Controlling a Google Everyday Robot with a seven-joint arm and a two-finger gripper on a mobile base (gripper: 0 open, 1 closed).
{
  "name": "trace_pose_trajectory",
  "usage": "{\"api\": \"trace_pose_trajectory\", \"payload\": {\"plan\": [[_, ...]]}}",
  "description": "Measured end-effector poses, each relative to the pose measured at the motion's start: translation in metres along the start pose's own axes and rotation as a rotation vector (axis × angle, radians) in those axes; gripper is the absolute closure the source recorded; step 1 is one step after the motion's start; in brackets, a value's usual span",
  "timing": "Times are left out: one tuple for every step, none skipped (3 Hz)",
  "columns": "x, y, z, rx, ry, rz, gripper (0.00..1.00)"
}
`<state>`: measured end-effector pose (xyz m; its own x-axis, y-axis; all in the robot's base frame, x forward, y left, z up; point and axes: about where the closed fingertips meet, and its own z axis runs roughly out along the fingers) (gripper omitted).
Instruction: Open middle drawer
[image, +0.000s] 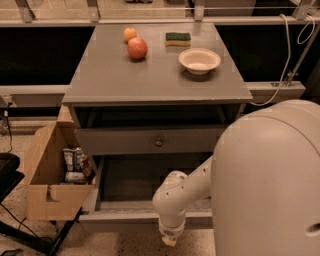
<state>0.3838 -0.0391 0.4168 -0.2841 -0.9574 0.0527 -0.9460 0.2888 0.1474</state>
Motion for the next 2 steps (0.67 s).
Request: {"api": "trace_pose_trajectory", "payload": {"plan": [[0.0,0.0,0.0,0.0,0.0,0.0,0.87],[0.0,0.0001,-0.0001,0.0,0.0,0.0,1.0]]}}
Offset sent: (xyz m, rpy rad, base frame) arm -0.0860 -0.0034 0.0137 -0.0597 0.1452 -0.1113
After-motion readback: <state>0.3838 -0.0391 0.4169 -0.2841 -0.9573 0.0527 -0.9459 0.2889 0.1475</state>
